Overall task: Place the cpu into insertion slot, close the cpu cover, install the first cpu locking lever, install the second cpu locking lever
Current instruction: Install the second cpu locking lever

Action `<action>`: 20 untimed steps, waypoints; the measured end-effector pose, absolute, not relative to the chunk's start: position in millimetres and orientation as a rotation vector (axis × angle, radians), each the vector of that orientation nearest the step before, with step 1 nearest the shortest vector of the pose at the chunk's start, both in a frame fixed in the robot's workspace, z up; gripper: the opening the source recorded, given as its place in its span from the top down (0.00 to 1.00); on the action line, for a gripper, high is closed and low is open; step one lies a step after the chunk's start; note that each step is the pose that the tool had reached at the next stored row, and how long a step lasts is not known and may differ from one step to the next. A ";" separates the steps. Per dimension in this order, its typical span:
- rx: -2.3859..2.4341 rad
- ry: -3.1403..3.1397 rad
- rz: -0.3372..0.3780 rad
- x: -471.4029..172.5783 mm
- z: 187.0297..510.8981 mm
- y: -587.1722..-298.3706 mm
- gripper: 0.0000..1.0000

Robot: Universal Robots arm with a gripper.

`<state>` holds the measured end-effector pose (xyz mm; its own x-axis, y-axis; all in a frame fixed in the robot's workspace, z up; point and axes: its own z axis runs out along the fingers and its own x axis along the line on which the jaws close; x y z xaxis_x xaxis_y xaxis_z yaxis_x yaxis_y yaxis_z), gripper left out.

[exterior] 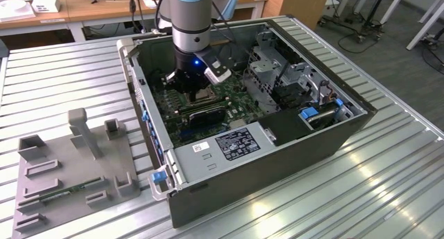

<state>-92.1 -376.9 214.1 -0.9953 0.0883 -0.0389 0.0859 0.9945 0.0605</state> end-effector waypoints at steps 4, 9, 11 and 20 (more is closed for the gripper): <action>0.135 3.096 0.091 -92.7 208.6 -376.9 0.89; 0.135 3.096 0.091 -92.8 206.3 -377.0 0.89; 0.135 3.095 0.091 -92.8 205.9 -376.9 0.89; 0.135 3.095 0.091 -95.2 201.0 -376.9 0.89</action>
